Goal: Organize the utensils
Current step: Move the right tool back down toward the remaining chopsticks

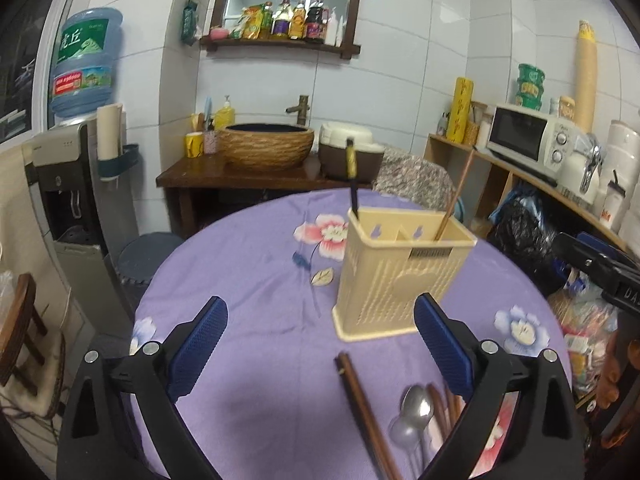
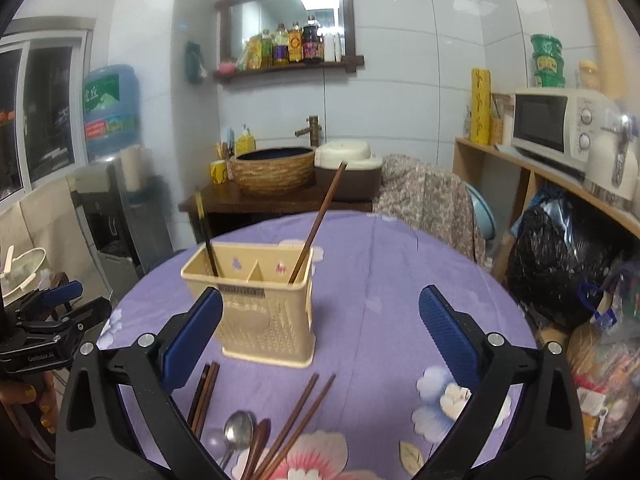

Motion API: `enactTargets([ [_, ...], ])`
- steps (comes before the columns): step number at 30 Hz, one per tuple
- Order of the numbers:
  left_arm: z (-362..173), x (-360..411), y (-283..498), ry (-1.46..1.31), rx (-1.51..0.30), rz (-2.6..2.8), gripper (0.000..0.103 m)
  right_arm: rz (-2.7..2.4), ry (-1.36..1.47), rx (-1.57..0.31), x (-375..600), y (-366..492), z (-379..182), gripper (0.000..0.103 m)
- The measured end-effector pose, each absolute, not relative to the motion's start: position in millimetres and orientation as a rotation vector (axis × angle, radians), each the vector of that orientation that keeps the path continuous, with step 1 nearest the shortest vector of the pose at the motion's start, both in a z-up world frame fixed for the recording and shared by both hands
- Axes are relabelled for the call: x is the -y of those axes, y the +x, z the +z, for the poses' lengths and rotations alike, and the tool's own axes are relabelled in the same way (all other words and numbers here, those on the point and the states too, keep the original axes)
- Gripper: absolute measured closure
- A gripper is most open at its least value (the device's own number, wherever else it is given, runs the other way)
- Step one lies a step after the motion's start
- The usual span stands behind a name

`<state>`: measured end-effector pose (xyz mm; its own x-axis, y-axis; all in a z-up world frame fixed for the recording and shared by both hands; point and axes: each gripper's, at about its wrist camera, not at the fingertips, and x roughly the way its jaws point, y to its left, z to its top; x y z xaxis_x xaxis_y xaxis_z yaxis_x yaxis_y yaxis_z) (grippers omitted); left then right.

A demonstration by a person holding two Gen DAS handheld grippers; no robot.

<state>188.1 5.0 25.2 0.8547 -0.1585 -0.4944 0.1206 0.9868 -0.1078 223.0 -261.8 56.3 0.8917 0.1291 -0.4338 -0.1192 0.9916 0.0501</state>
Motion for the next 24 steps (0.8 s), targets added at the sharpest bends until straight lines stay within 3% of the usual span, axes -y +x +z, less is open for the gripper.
enactTargets([
  [13,-47,-22,159,-0.1,-0.684,-0.085,0.01,0.071,0.034,-0.675,256,210,-40,0.006],
  [24,-68,-22,157,-0.086,-0.743,-0.082,0.011,0.069,0.063,-0.831,252,208,-90,0.006],
])
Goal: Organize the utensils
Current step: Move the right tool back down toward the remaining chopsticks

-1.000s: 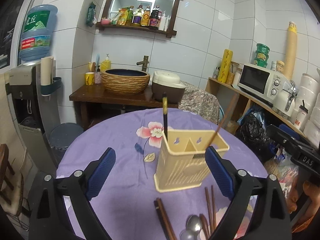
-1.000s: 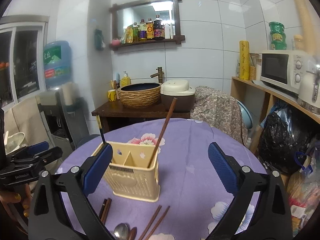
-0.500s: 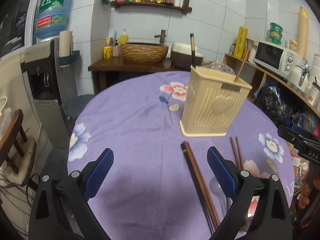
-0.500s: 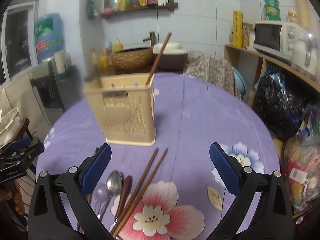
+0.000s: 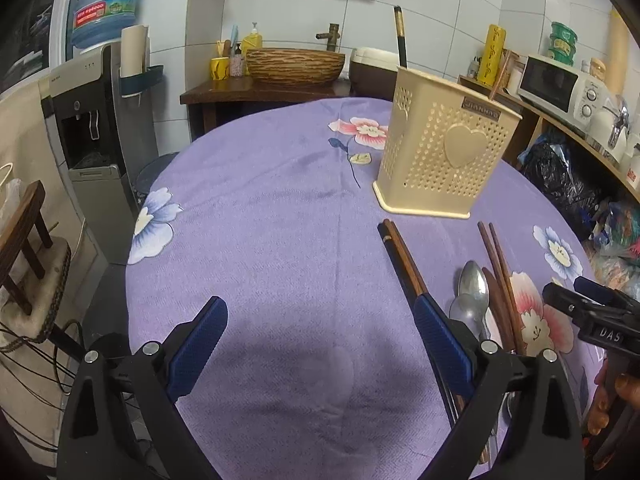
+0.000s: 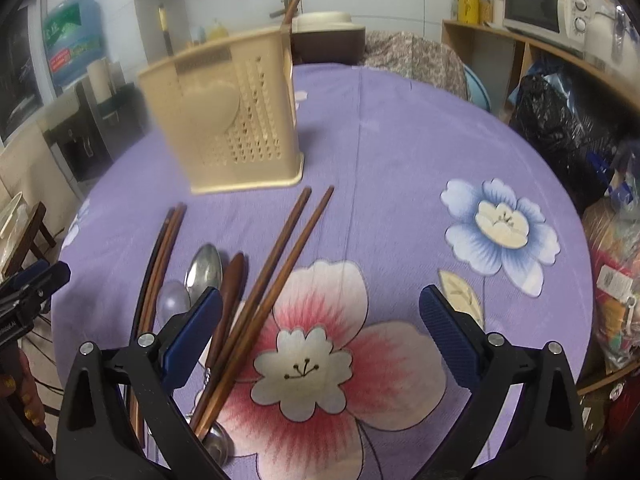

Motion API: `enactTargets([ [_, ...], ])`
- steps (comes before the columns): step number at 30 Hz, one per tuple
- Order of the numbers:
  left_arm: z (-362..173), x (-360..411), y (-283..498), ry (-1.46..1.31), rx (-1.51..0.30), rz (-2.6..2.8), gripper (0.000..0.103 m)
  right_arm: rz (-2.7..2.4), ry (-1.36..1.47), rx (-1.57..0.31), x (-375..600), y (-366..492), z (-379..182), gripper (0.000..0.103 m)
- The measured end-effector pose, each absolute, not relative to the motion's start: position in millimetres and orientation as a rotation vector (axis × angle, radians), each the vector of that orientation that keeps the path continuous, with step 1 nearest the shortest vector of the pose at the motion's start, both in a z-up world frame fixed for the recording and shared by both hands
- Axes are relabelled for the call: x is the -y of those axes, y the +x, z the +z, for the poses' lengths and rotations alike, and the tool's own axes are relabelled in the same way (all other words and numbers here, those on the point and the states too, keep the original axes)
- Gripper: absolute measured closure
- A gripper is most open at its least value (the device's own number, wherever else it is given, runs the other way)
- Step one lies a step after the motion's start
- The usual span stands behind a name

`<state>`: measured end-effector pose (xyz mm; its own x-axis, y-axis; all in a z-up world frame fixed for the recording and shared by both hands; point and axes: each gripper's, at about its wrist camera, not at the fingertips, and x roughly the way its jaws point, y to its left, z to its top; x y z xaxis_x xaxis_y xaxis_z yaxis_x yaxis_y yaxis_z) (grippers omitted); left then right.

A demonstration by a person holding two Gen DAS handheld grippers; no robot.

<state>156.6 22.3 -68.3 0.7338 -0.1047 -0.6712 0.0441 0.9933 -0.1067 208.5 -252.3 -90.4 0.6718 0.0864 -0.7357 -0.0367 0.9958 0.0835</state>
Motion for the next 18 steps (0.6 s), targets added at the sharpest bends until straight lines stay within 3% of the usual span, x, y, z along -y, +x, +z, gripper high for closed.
enactTargets([
  [9,-84,3,159,-0.035,-0.805,-0.149,0.022,0.077,-0.003,-0.912,228,210,-111,0.006],
  [18,-91,20,154,-0.004,-0.833,-0.184,0.023,0.057,-0.003,-0.932,232,199,-112,0.006],
])
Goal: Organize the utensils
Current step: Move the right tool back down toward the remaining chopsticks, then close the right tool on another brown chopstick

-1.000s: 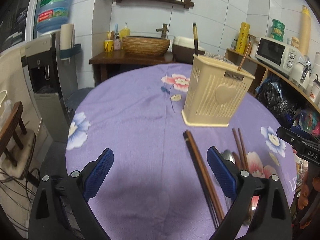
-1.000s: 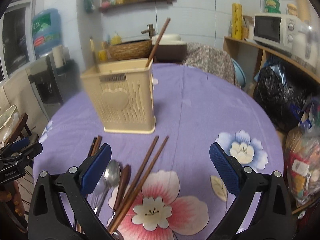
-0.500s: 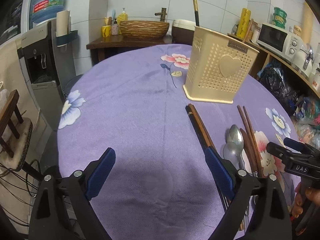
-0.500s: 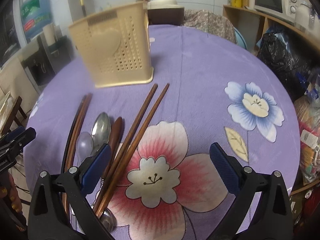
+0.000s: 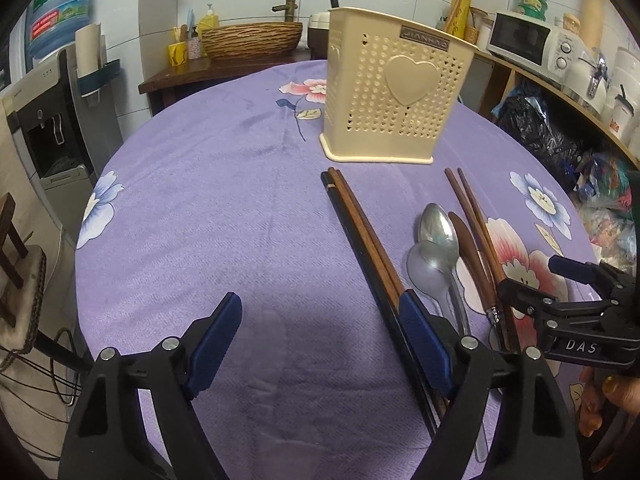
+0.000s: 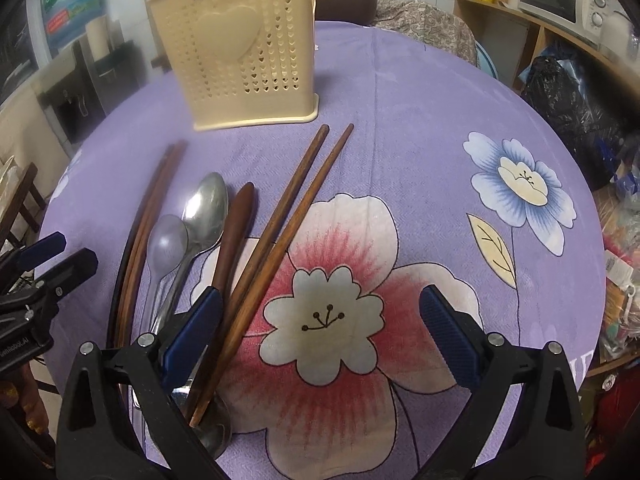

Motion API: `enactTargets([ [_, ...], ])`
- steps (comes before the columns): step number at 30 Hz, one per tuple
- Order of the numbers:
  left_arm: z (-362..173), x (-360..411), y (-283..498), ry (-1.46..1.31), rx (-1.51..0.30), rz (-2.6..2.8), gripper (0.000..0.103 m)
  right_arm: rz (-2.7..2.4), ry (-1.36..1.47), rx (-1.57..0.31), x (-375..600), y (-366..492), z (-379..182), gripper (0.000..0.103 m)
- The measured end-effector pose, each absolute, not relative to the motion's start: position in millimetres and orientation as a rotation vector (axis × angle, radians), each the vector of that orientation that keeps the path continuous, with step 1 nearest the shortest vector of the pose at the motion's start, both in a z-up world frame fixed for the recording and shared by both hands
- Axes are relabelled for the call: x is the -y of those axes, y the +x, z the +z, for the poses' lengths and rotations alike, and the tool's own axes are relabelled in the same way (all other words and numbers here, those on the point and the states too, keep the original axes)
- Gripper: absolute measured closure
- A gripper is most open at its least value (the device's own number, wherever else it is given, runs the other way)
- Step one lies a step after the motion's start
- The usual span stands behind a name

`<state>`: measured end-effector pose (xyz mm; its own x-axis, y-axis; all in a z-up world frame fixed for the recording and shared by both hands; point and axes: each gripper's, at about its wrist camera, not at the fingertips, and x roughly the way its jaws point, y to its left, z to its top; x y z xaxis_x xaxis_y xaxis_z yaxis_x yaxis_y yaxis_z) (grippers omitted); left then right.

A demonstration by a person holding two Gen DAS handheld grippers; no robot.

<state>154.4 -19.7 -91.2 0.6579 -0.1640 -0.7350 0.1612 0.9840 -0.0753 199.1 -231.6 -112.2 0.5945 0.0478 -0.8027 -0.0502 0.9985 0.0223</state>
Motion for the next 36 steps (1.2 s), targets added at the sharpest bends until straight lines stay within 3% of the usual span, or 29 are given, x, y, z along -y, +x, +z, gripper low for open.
enactTargets([
  [7,-96,28,150,0.015,-0.849,-0.189,0.023,-0.093,-0.167,-0.907,246,195,-107,0.006],
  [22,-104,45,151,0.057,-0.869,-0.178,0.031,-0.048,-0.093,-0.877,253,186,-104,0.006],
  [36,-89,11,168,0.069,-0.863,-0.123,0.033,0.053,0.016,-0.829,280,202,-89,0.006],
])
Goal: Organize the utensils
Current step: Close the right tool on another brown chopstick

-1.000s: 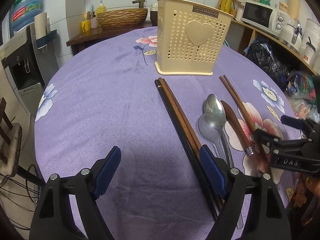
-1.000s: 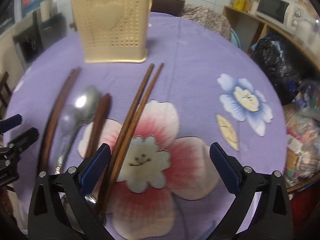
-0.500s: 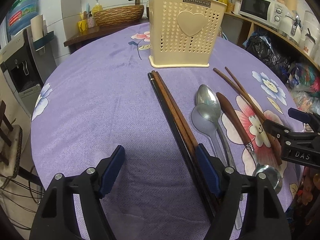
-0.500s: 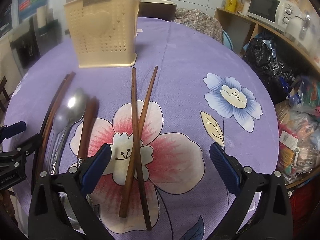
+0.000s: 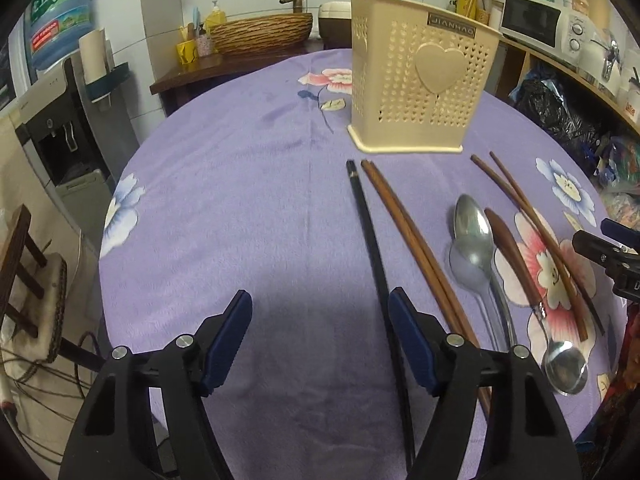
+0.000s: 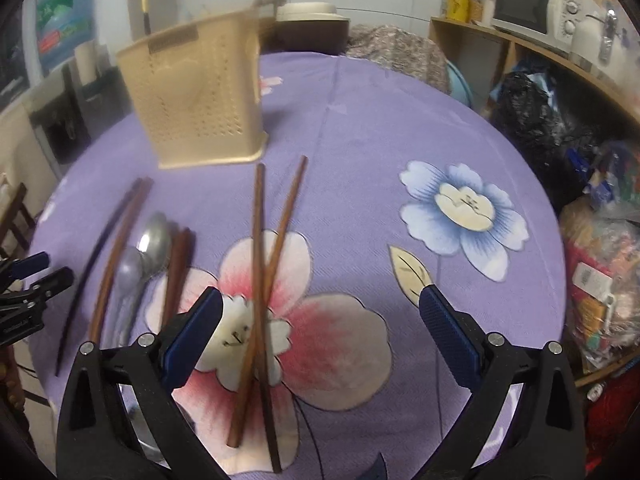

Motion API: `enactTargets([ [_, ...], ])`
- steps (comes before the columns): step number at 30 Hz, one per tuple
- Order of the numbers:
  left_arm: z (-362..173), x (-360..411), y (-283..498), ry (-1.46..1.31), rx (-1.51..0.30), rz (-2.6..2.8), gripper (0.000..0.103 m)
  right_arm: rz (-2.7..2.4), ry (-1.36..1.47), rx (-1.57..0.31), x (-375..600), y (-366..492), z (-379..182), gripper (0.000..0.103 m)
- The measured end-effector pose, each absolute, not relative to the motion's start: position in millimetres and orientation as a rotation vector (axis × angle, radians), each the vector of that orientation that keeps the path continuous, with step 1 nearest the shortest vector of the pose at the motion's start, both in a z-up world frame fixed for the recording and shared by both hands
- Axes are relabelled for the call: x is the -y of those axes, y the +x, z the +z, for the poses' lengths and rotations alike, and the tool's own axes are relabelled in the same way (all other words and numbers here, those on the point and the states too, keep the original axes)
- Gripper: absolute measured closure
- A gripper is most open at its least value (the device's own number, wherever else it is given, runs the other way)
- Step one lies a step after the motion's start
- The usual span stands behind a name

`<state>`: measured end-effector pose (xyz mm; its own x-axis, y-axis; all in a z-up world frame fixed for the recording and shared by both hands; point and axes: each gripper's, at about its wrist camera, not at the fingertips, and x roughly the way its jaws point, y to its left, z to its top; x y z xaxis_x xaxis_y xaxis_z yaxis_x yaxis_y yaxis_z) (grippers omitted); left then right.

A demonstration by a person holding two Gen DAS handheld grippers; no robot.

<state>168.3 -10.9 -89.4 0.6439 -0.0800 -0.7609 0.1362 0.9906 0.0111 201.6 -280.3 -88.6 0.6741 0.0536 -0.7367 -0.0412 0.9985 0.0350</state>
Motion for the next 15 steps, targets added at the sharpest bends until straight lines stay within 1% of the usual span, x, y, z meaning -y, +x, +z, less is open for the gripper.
enactTargets([
  [2,-88,12,178,0.073,-0.868,-0.138,0.035,0.111,0.022,-0.822,277,209,-85,0.007],
  [3,-88,12,183,0.063,-0.878,-0.151,0.038,0.142,0.025,-0.817,274,213,-84,0.01],
  [5,-89,12,194,0.044,-0.895,-0.169,0.042,0.222,0.019,-0.815,266,222,-81,0.024],
  [6,-89,13,199,0.043,-0.9,-0.175,0.045,0.242,0.008,-0.818,262,226,-80,0.028],
  [8,-90,15,208,0.044,-0.913,-0.187,0.051,0.284,-0.028,-0.835,250,240,-81,0.044],
  [9,-90,17,212,0.045,-0.919,-0.195,0.053,0.294,-0.032,-0.842,248,244,-82,0.047],
  [11,-92,20,220,0.06,-0.932,-0.199,0.056,0.316,-0.034,-0.867,243,260,-85,0.056],
  [13,-93,23,227,0.071,-0.942,-0.201,0.06,0.303,-0.056,-0.887,240,275,-88,0.062],
  [15,-95,24,232,0.064,-0.958,-0.212,0.063,0.302,-0.061,-0.908,237,288,-91,0.065],
])
